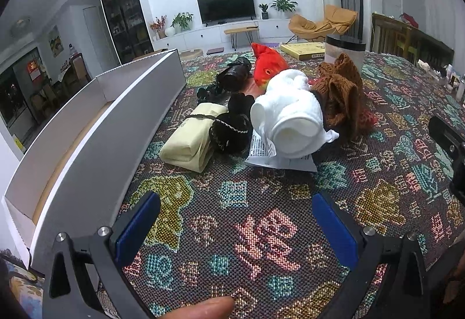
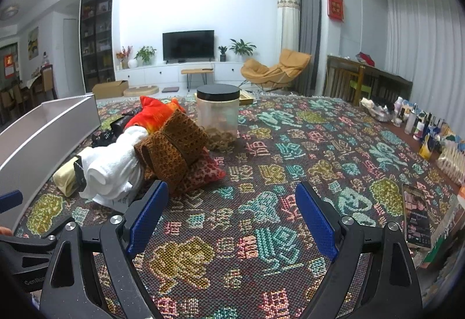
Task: Organize soft objects
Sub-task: 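Move both tools toward the pile of soft items on the table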
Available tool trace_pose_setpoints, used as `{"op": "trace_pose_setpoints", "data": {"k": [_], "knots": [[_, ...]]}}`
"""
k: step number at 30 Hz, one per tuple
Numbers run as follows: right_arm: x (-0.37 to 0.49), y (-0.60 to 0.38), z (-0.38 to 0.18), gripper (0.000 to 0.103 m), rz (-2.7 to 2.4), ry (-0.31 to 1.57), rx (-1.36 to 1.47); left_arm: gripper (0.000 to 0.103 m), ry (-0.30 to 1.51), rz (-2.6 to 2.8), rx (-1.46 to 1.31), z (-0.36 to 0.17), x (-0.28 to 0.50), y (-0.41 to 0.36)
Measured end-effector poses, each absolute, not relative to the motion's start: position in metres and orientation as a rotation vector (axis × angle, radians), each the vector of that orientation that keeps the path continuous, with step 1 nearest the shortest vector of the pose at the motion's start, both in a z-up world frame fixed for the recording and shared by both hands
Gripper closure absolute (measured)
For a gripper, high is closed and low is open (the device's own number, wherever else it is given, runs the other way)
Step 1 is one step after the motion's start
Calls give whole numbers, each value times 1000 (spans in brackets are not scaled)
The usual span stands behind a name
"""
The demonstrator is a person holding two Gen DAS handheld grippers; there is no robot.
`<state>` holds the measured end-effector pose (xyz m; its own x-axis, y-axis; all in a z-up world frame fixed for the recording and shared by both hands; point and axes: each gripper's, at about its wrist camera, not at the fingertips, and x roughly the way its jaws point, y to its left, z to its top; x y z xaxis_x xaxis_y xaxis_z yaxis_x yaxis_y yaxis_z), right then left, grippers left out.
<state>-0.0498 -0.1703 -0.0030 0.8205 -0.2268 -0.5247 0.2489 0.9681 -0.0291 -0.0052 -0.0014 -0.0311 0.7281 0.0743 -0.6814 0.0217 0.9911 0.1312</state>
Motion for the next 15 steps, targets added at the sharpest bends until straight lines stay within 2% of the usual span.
{"op": "trace_pose_setpoints", "data": {"k": [15], "knots": [[-50, -170, -3, 12, -253, 554, 43, 0, 775, 26, 132, -39, -4, 0]]}}
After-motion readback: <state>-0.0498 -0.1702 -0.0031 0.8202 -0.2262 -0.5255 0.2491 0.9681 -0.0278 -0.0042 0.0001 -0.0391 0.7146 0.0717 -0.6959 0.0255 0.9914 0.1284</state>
